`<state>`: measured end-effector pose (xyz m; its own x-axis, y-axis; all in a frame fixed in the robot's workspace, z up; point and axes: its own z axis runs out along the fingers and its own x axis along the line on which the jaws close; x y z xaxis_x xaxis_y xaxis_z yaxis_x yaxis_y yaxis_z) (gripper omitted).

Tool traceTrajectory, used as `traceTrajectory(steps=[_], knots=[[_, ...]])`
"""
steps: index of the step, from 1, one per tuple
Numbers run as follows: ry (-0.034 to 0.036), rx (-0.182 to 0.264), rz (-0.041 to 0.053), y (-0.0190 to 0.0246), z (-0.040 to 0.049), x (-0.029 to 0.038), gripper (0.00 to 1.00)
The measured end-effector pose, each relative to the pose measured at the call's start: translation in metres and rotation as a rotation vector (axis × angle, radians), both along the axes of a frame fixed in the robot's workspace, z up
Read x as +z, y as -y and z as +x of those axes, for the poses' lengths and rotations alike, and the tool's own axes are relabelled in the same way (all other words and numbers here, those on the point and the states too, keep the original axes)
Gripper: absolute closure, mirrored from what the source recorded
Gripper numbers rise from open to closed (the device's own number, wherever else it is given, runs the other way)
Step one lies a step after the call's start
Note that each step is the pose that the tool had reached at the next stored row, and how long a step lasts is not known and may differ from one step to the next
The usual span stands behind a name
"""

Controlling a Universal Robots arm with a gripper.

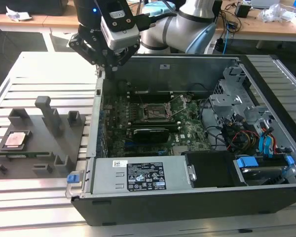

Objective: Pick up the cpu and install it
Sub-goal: 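Reach for the cpu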

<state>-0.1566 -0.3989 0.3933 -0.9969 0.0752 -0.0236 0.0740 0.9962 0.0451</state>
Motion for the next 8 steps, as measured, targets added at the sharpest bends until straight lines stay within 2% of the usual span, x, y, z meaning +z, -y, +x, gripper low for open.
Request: traceTrajectory(steps=[5,8], knots=[[0.0000,0.000,0.0001,0.0000,-0.0169,0.0000,0.89],[0.0001,0.000,0.0000,0.0000,-0.0302,0.0000,0.89]])
